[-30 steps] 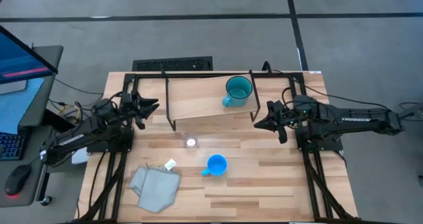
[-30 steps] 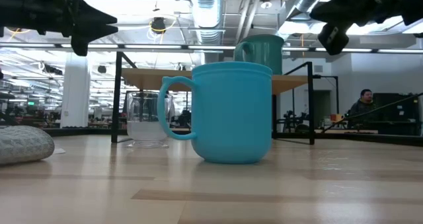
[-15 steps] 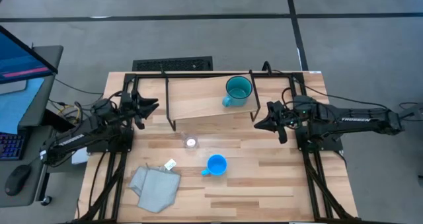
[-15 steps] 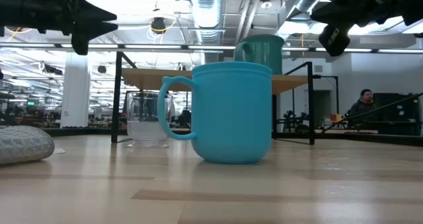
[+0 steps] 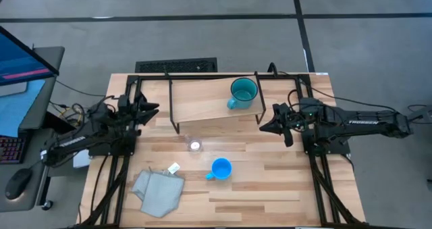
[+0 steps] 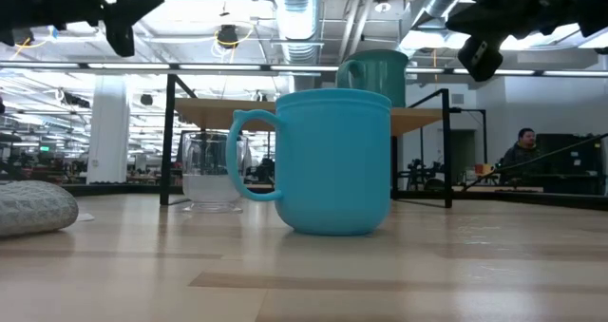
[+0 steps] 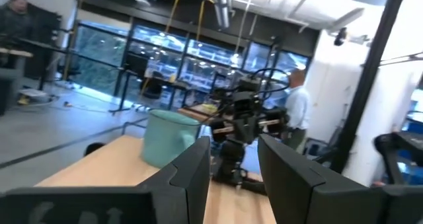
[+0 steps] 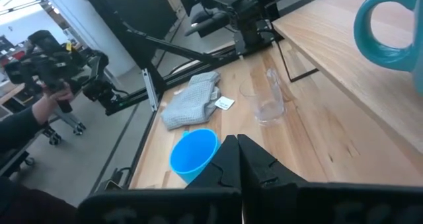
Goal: Stack small to large cups/mugs on shelf
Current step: Put the blue mug on the shelf
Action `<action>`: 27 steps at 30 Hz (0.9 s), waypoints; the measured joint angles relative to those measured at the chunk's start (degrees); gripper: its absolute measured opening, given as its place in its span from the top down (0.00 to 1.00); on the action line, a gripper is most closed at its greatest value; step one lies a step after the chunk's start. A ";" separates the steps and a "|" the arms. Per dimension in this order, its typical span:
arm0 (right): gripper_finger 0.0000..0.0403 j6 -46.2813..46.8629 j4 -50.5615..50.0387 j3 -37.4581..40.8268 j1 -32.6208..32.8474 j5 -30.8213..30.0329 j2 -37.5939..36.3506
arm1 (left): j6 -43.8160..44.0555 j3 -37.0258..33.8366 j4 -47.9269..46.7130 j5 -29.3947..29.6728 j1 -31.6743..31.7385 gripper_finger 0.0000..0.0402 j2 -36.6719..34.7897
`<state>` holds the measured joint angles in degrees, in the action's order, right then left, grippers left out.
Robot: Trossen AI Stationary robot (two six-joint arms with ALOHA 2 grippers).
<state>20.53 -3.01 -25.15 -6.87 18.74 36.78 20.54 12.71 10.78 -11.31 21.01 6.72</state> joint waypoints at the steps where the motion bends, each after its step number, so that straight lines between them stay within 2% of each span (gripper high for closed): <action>1: 0.99 0.00 0.00 0.00 0.00 -0.35 0.02 | 0.26 0.00 0.18 0.05 -0.56 0.70 0.01; 14: 0.99 -1.01 0.00 0.00 0.00 -2.91 0.02 | -2.30 0.00 2.73 1.15 -4.72 0.64 0.04; 19: 0.99 0.38 0.00 0.00 0.00 -6.02 0.03 | -2.21 0.24 2.56 1.05 -6.28 0.63 1.99; 23: 0.99 2.22 0.03 0.00 0.00 -8.29 0.92 | -3.52 4.52 -1.90 0.69 -7.88 0.63 6.72; 27: 0.99 2.47 0.04 0.00 0.00 -8.79 2.82 | -9.16 12.33 -12.17 -0.01 -9.13 0.63 13.02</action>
<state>23.00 -2.97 -25.15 -6.87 9.95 39.59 11.38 25.04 -1.40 -11.31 11.88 19.74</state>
